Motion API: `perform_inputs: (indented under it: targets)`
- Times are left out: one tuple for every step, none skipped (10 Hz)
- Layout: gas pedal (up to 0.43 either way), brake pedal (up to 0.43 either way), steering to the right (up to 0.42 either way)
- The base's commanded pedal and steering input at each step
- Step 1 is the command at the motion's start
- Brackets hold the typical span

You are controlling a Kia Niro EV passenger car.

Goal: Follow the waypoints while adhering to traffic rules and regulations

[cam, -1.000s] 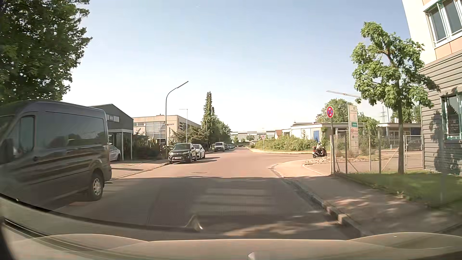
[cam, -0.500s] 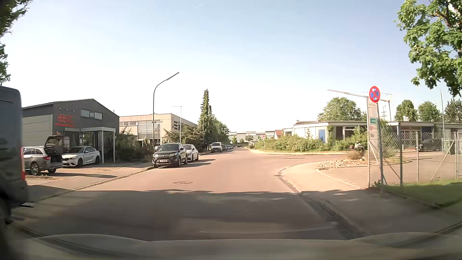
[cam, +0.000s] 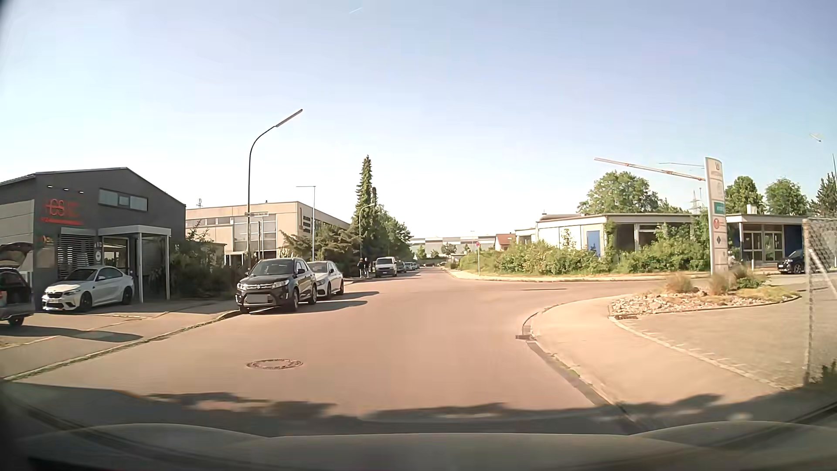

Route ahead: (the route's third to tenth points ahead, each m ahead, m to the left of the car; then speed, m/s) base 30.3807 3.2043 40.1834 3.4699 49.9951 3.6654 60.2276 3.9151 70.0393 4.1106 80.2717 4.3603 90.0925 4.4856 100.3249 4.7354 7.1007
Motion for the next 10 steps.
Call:
perform_inputs:
  targets:
    - [0.0, 0.159, 0.005]
    - [0.0, 0.152, 0.006]
    - [0.0, 0.152, 0.006]
    - [0.0, 0.152, 0.009]
    - [0.0, 0.152, 0.016]
    - [0.0, 0.152, 0.018]
    - [0.0, 0.152, 0.019]
    - [0.0, 0.14, 0.021]
    - [0.0, 0.128, 0.022]
    - [0.0, 0.116, 0.022]
